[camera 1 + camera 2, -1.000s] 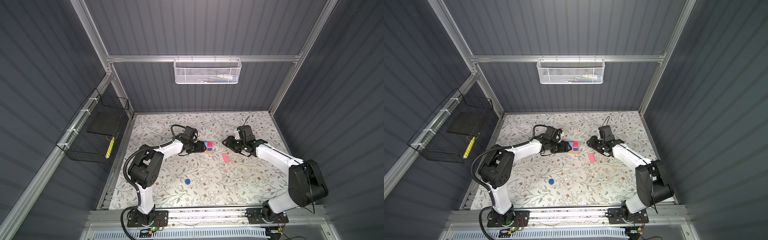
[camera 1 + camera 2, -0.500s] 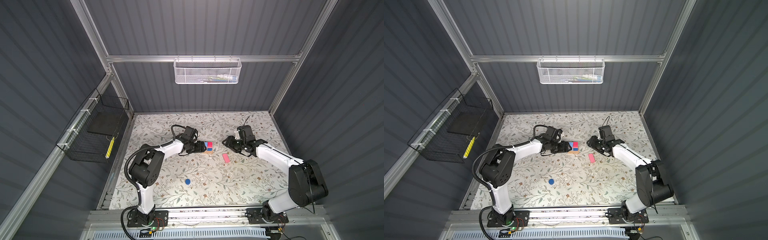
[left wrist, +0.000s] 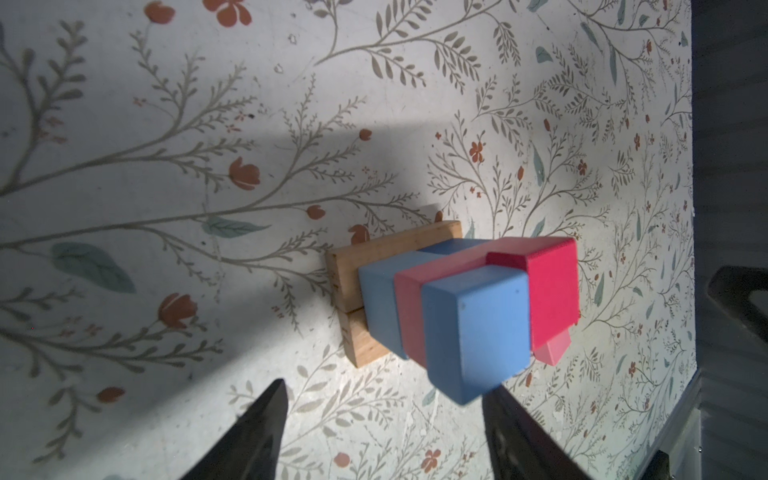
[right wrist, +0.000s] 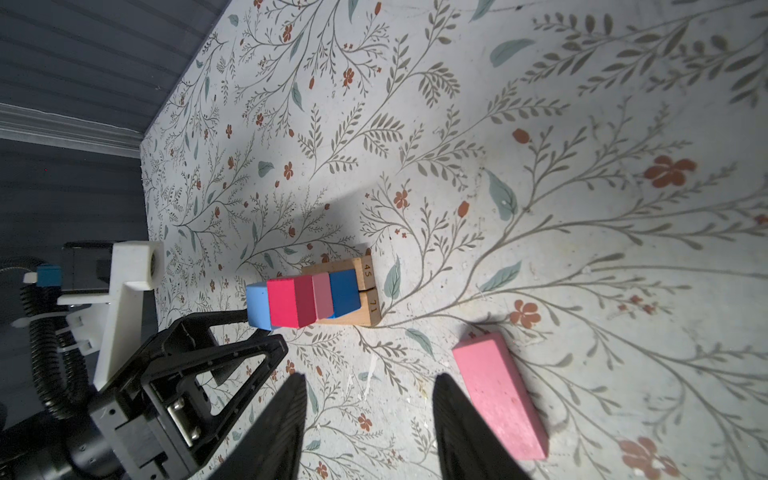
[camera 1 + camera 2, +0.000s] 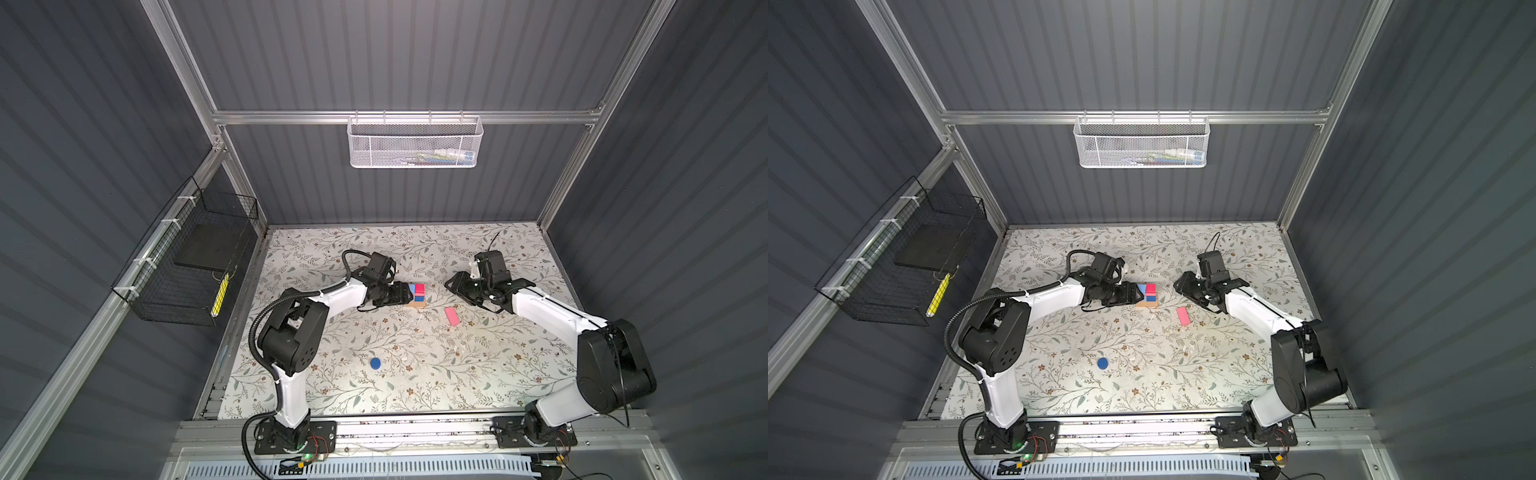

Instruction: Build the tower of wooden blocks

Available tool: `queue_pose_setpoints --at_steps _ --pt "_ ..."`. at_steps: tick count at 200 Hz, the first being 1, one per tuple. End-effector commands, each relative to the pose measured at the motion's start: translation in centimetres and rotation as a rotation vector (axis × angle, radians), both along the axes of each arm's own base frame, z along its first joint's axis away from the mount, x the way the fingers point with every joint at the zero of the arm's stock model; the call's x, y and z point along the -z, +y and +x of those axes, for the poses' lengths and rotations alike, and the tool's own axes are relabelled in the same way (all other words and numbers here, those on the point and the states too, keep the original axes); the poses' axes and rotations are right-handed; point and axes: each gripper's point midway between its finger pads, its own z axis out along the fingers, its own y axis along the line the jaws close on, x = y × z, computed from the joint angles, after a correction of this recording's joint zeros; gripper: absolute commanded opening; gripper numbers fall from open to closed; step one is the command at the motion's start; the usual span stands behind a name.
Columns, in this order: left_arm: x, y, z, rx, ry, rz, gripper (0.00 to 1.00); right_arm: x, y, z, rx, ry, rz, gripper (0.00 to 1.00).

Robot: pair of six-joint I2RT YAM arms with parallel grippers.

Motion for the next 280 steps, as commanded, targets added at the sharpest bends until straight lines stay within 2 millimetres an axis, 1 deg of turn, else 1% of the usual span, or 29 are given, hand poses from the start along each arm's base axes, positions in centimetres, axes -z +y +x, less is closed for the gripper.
queue_pose_setpoints --at_steps 1,163,229,280 --pt "-0.12 -0.58 0.47 -0.003 0.000 -0.008 0.74 -0.58 -0.11 -0.12 0.002 -0.014 0.011 0.51" --pt "-0.03 -0.78 0.66 -0.017 0.009 -0.020 0.74 -0.59 -0.07 -0.17 0.001 -0.012 0.015 0.51" --pt "-0.77 -0.74 0.75 -0.022 -0.006 -0.026 0.74 -0.68 0.01 -0.16 -0.002 -0.014 0.017 0.51" --pt "-0.77 -0.76 0.82 -0.025 -0.006 -0.027 0.75 -0.70 0.02 -0.16 -0.002 -0.015 0.017 0.51"
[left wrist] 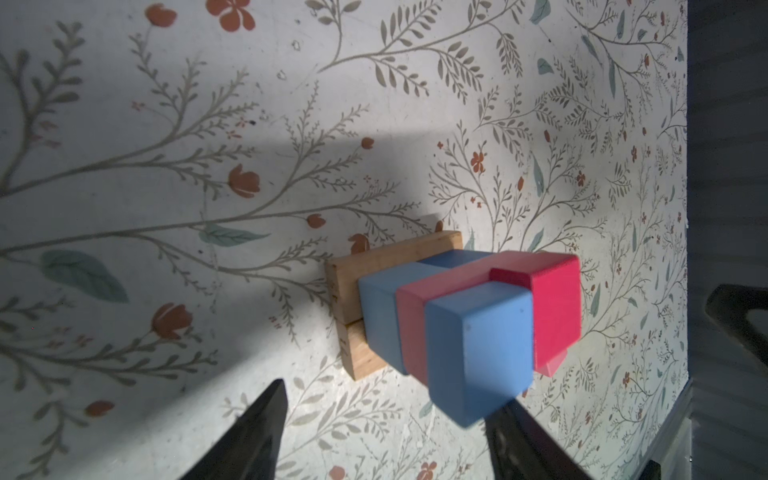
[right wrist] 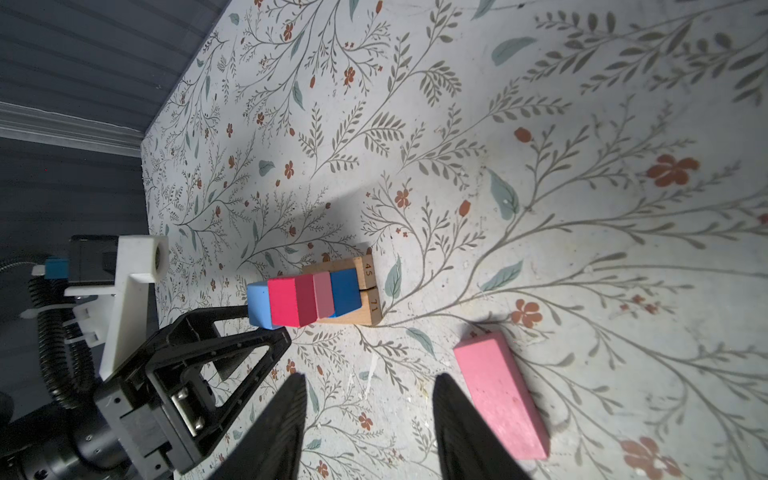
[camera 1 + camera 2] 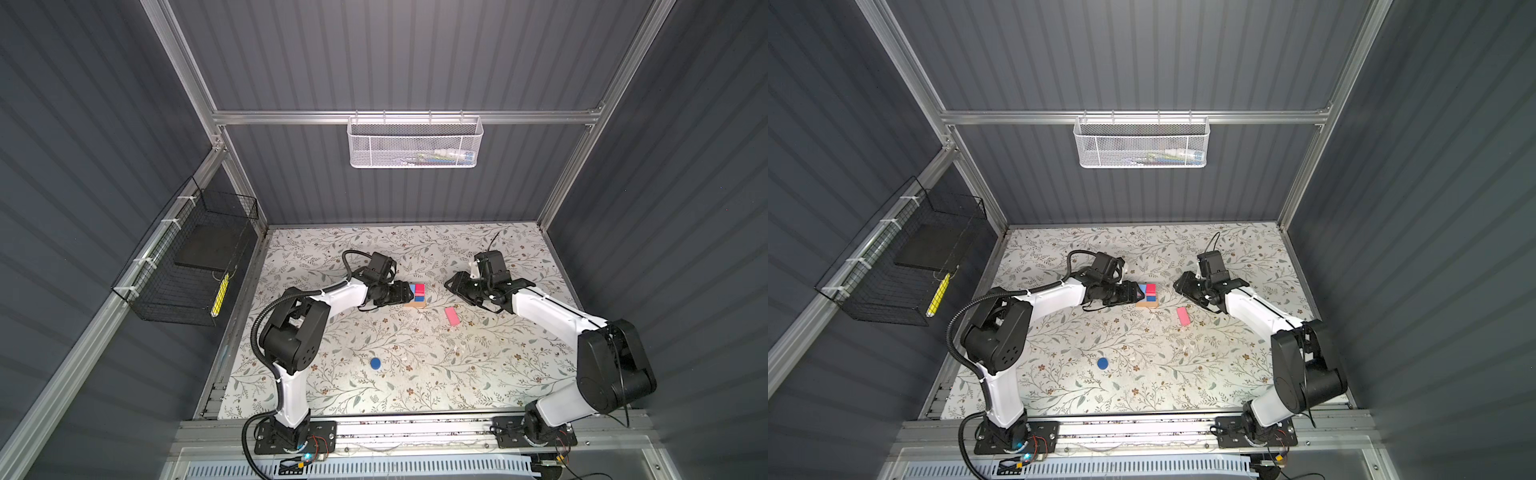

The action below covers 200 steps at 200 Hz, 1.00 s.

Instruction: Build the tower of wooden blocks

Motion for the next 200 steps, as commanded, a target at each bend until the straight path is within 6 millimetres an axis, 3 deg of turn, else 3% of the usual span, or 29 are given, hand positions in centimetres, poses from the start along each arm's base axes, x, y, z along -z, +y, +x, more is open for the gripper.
queue_pose_setpoints --at_steps 1,116,200 --pt "-0.9 -0.5 0.5 -0.005 -0.012 -0.015 0.75 -0.7 0.0 -0.1 0.000 -0.015 0.015 0.51" --pt "-1.2 -0.7 0.5 -0.007 -0.014 -0.027 0.75 -0.8 0.0 -0.1 0.000 -0.016 0.016 0.52" --pt "-2.4 -0.9 -0.8 0.034 -0.030 -0.035 0.75 -0.9 -0.1 -0.2 0.002 -0.017 0.020 0.51"
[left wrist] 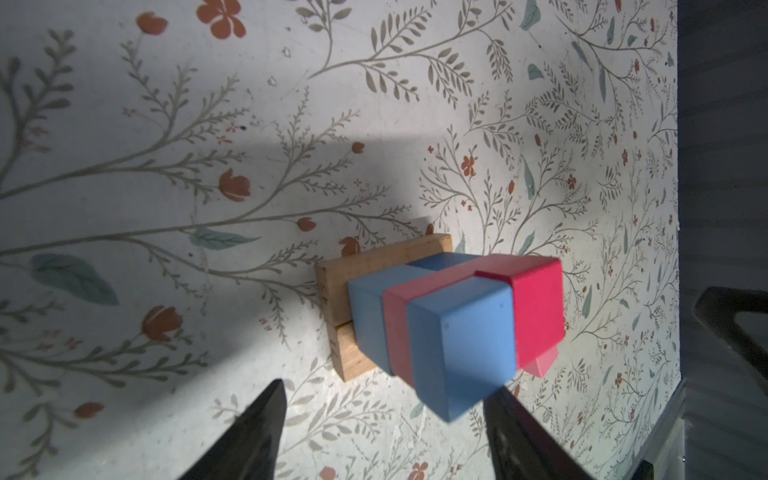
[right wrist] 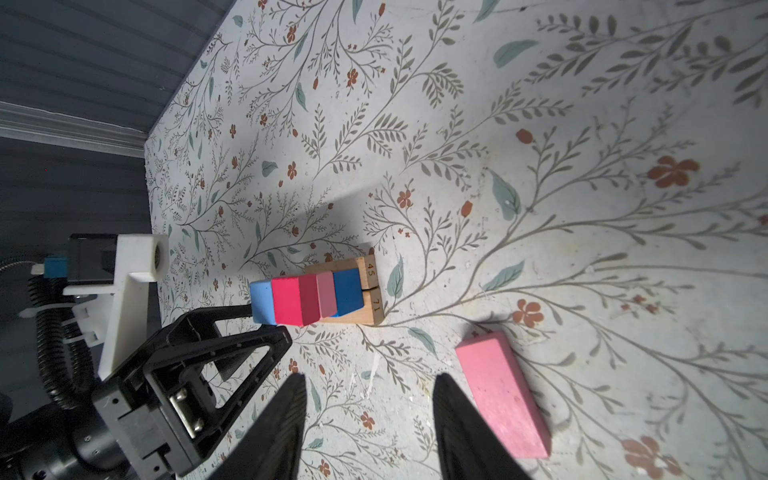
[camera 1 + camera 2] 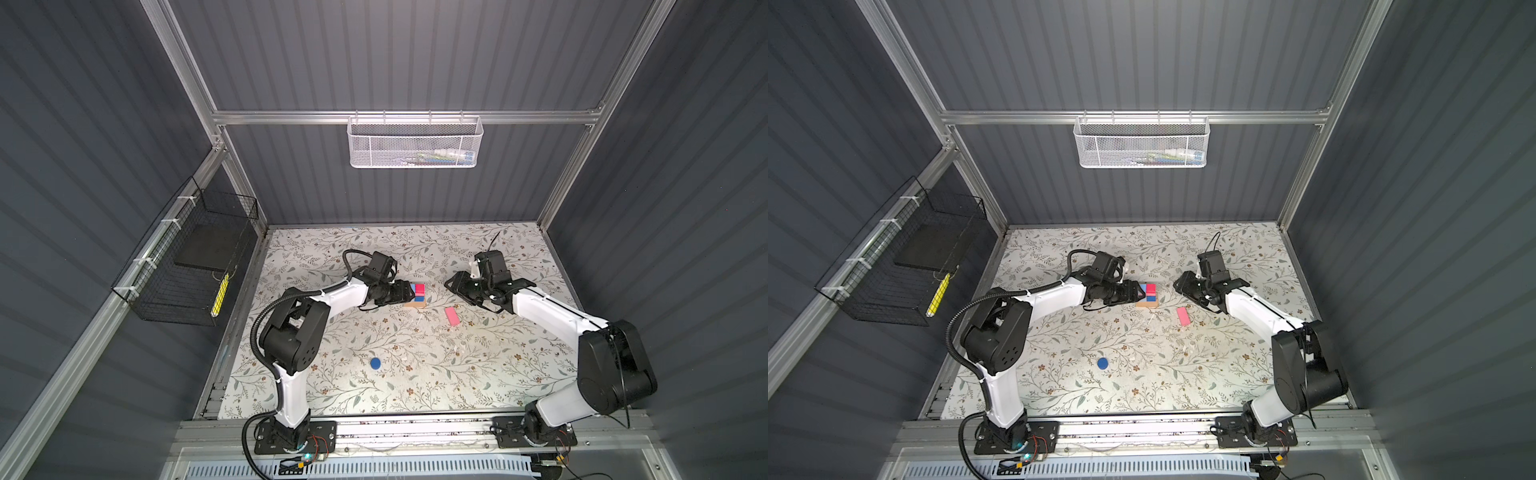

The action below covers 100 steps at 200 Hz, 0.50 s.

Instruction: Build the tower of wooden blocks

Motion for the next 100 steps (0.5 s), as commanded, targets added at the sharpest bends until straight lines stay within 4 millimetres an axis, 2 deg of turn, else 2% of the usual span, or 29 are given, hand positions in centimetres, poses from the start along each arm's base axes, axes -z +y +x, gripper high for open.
queue_pose_setpoints --at_steps 1,61,100 --pt "-1.8 -0.5 -0.7 0.033 -0.025 -0.023 0.75 -0.6 0.0 -0.2 0.000 -0.010 0.015 0.51" --pt "-2.3 -0.2 -1.8 0.047 -0.028 -0.013 0.75 -0.7 0.1 -0.2 -0.004 -0.012 0.025 0.51" --pt "-4.4 0.6 -2.2 0.033 -0.070 -0.006 0.75 -1.1 0.0 -0.5 -0.011 -0.017 0.019 0.51"
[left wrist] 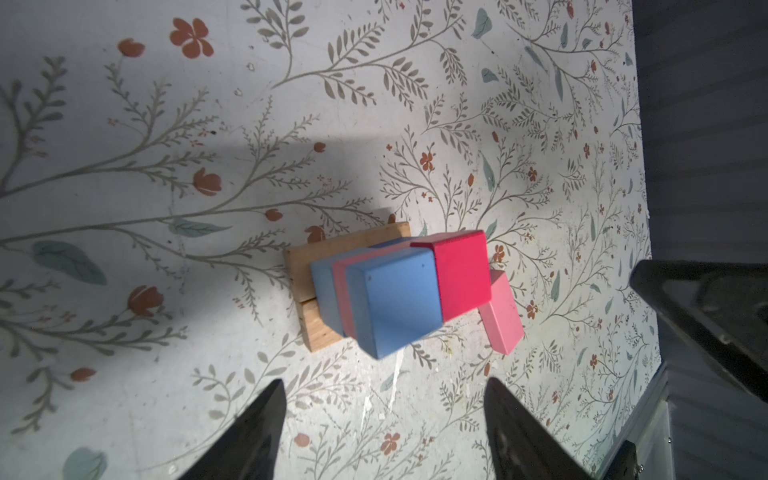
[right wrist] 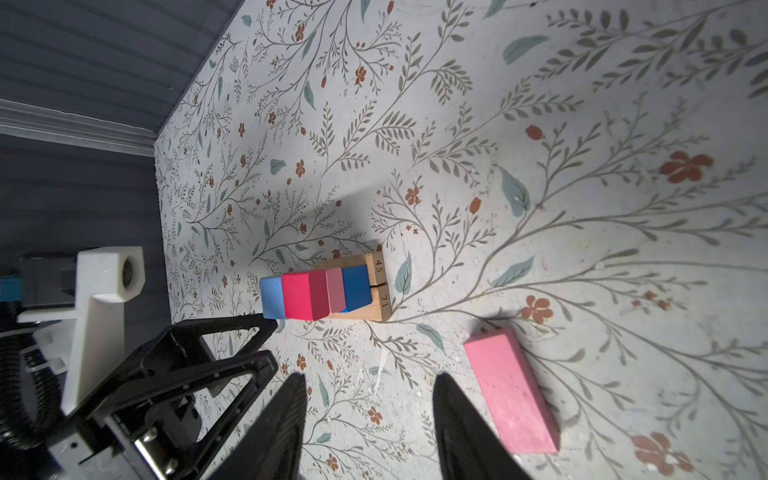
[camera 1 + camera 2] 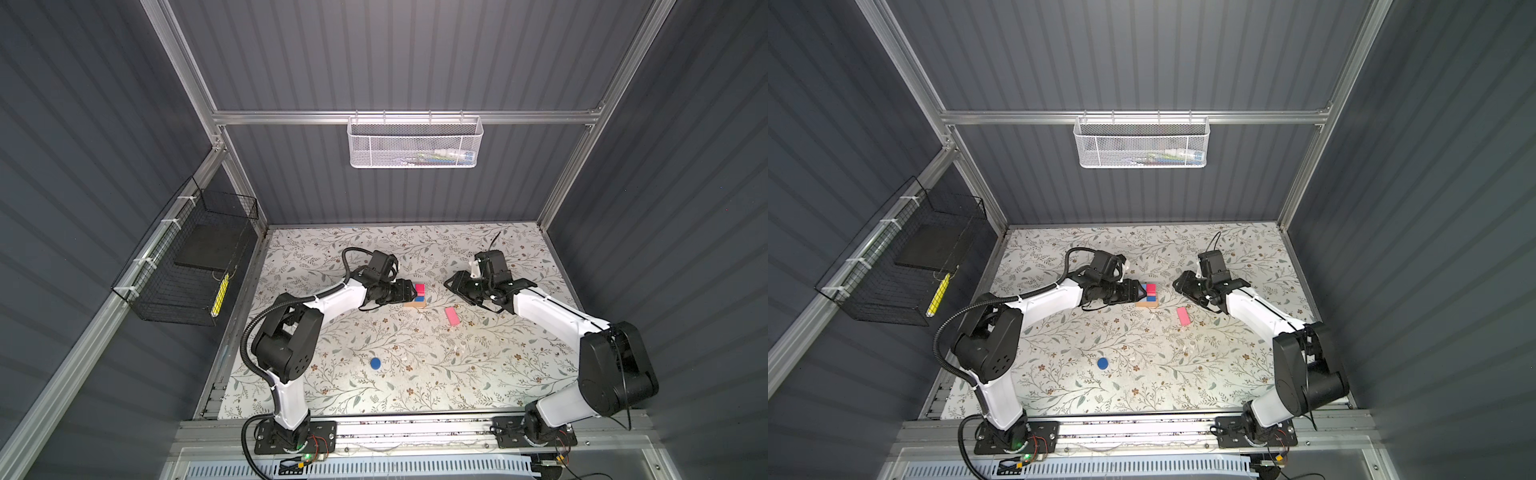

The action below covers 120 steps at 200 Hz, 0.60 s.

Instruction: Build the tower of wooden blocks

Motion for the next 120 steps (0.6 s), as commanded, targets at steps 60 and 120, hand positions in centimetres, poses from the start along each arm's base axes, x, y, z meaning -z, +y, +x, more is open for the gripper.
queue_pose_setpoints --at_steps 60,120 --pt "-7.3 2.9 -1.6 -0.020 -0.147 0.048 0.76 -1.6 -1.1 -1.5 -0.003 -0.009 -0.038 0.54" --pt "-9.5 5.3 -0.5 -0.064 -0.168 0.154 0.77 -1.0 -2.4 -4.1 0.000 0.091 -0.101 0.62"
